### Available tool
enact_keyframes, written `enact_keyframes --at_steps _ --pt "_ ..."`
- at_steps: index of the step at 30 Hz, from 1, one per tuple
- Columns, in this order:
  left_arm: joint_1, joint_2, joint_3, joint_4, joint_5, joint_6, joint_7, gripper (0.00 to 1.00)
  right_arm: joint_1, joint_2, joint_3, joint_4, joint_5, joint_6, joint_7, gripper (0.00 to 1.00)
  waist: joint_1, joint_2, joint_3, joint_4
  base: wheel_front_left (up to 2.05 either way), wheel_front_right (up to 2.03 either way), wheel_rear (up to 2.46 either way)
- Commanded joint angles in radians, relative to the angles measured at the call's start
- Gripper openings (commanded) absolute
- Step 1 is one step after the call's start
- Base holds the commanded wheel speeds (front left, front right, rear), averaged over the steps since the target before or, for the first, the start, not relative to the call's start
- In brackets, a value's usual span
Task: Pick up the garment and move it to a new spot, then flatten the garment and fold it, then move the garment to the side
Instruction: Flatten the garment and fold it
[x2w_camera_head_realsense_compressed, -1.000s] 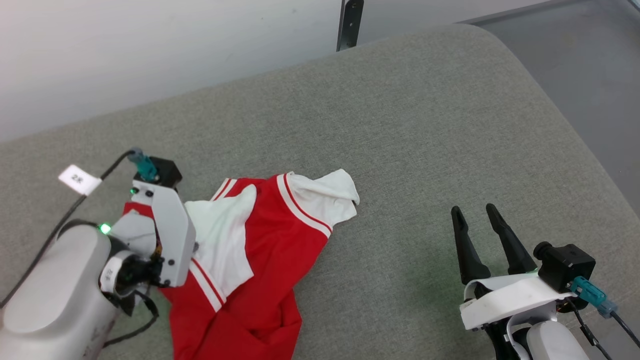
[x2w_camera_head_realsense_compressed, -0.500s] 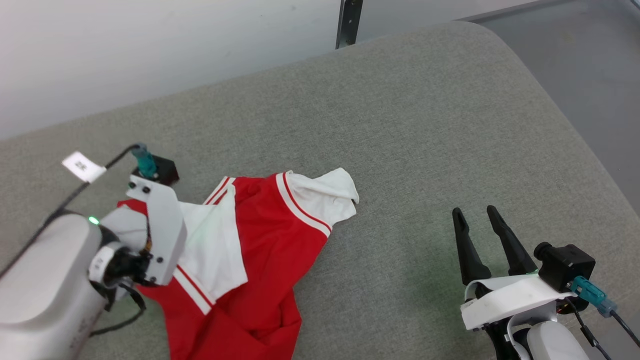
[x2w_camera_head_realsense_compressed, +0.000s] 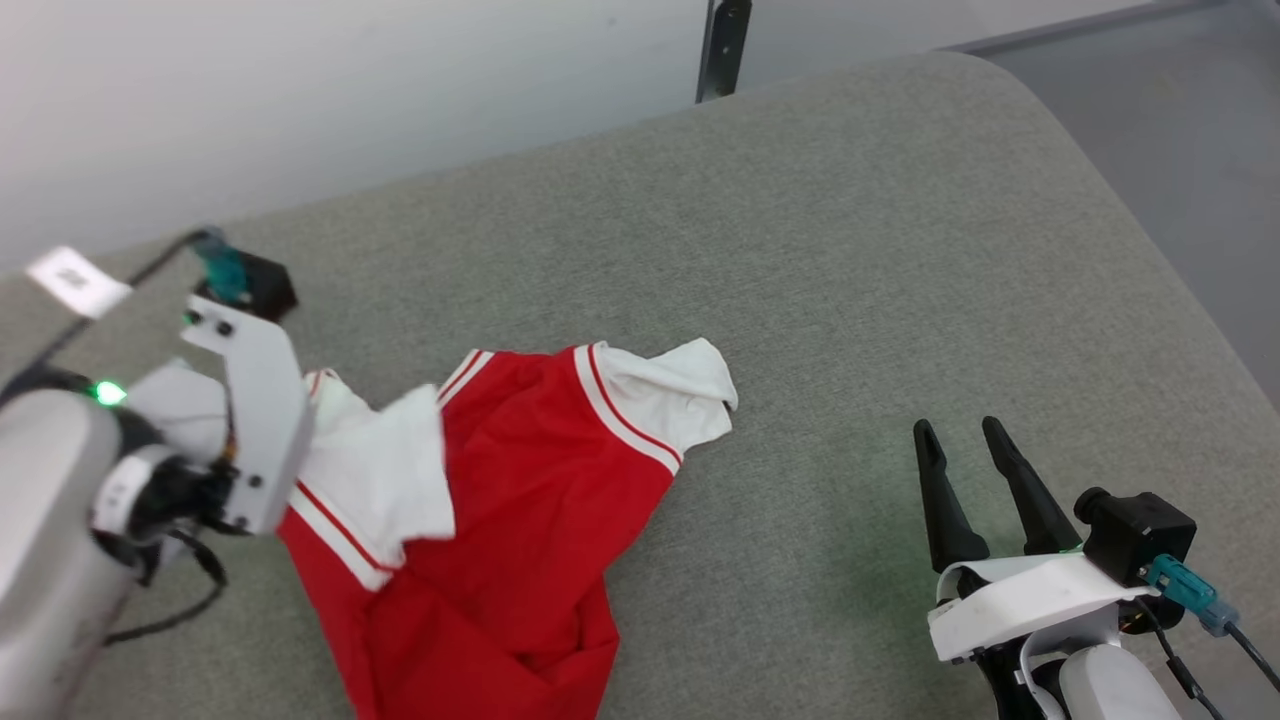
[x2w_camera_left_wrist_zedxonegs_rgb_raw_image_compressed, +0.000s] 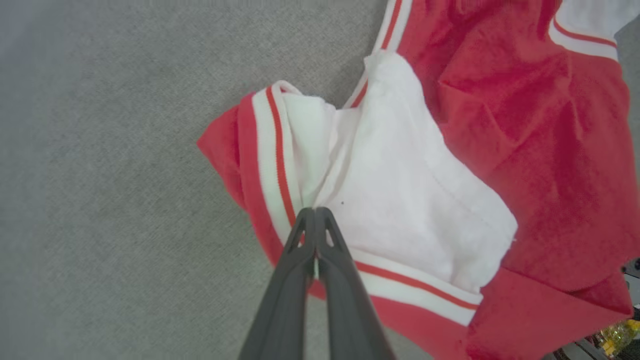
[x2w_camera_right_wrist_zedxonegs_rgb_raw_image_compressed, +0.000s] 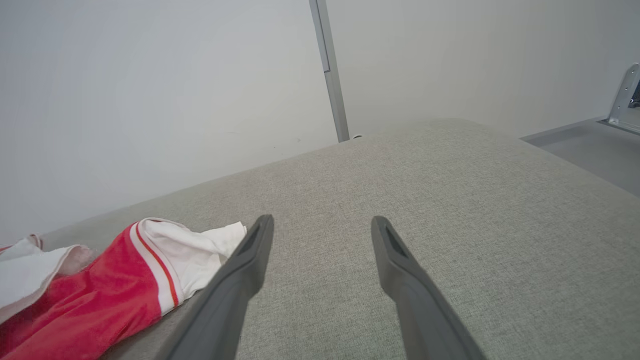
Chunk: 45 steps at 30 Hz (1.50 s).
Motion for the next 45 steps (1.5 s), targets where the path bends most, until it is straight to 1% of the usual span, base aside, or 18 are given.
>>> enact_keyframes --at_steps 1,5,11,15,19,24,26,28,32,36,38,39,40,42,44,45 --pt "0.000 0.010 0.011 -0.007 -0.009 0.007 -0.005 0.00 0.007 0.002 -0.001 0.001 -0.006 -0.002 -0.001 1.00 0.0000 0.0000 -0.003 0.006 0.00 0.00 0.00" --pt "0.024 0.051 0.042 -0.041 -0.024 0.016 -0.007 0.00 0.008 0.002 -0.006 0.005 -0.014 -0.002 -0.001 1.00 0.0000 0.0000 -0.007 0.020 0.00 0.00 0.00" --pt "0.083 0.144 0.100 -0.090 -0.054 0.027 -0.021 0.00 0.008 0.001 -0.010 0.009 -0.020 -0.002 -0.001 1.00 0.0000 0.0000 -0.012 0.033 0.00 0.00 0.00" --pt "0.158 0.211 0.140 -0.097 -0.064 0.050 -0.040 0.00 0.010 0.001 -0.017 0.009 -0.029 -0.002 -0.001 1.00 0.0000 0.0000 -0.015 0.040 0.00 0.00 0.00" --pt "0.249 0.244 0.170 -0.084 -0.080 0.073 -0.084 0.00 0.014 0.002 -0.022 0.008 -0.034 -0.002 -0.001 1.00 0.0000 0.0000 -0.016 0.050 0.00 0.00 0.00" --pt "0.347 0.222 0.182 -0.036 -0.114 0.093 -0.133 0.00 0.009 0.002 -0.019 0.009 -0.034 -0.002 -0.001 1.00 0.0000 0.0000 -0.013 0.058 0.00 0.00 0.00" --pt "0.375 0.220 0.173 -0.014 -0.106 0.088 -0.147 0.00 0.004 0.001 -0.017 0.010 -0.034 -0.002 -0.001 1.00 0.0000 0.0000 -0.011 0.060 0.00 0.00 0.00" --pt "0.394 0.200 0.170 0.010 -0.117 0.091 -0.161 0.00 -0.001 0.001 -0.017 0.011 -0.035 -0.002 -0.001 1.00 0.0000 0.0000 -0.008 0.061 0.00 0.00 0.00" --pt "0.415 0.179 0.158 0.070 -0.111 0.093 -0.185 0.00 -0.006 0.001 -0.015 0.012 -0.037 -0.002 -0.001 1.00 0.0000 0.0000 -0.005 0.062 0.00 0.00 0.00" --pt "0.413 0.139 0.157 0.132 -0.123 0.085 -0.223 0.00 -0.006 0.002 -0.012 0.014 -0.040 -0.002 -0.001 1.00 0.0000 0.0000 -0.004 0.061 0.00 0.00 0.00" --pt "0.411 0.133 0.148 0.156 -0.118 0.083 -0.222 0.00 -0.004 0.001 -0.011 0.014 -0.042 -0.002 -0.001 1.00 0.0000 0.0000 -0.006 0.061 0.00 0.00 0.00" --pt "0.407 0.129 0.148 0.166 -0.122 0.087 -0.217 0.04 0.000 0.001 -0.011 0.015 -0.043 -0.002 -0.001 1.00 0.0000 0.0000 -0.009 0.062 0.00 0.00 0.00" --pt "0.403 0.127 0.149 0.172 -0.127 0.095 -0.210 0.16 0.004 0.001 -0.012 0.016 -0.044 -0.002 -0.001 1.00 0.0000 0.0000 -0.013 0.064 0.00 0.00 0.00" --pt "0.393 0.141 0.147 0.173 -0.119 0.101 -0.193 0.38 0.012 0.001 -0.014 0.020 -0.050 -0.002 -0.001 1.00 0.0000 0.0000 -0.022 0.068 0.00 0.00 0.00" --pt "0.379 0.156 0.153 0.165 -0.123 0.116 -0.170 0.57 0.018 0.002 -0.018 0.025 -0.054 -0.002 -0.001 1.00 0.0000 0.0000 -0.035 0.073 0.00 0.00 0.00" --pt "0.374 0.169 0.148 0.157 -0.111 0.120 -0.156 0.58 0.020 0.001 -0.020 0.028 -0.054 -0.002 -0.001 1.00 0.0000 0.0000 -0.041 0.077 0.00 0.00 0.00"
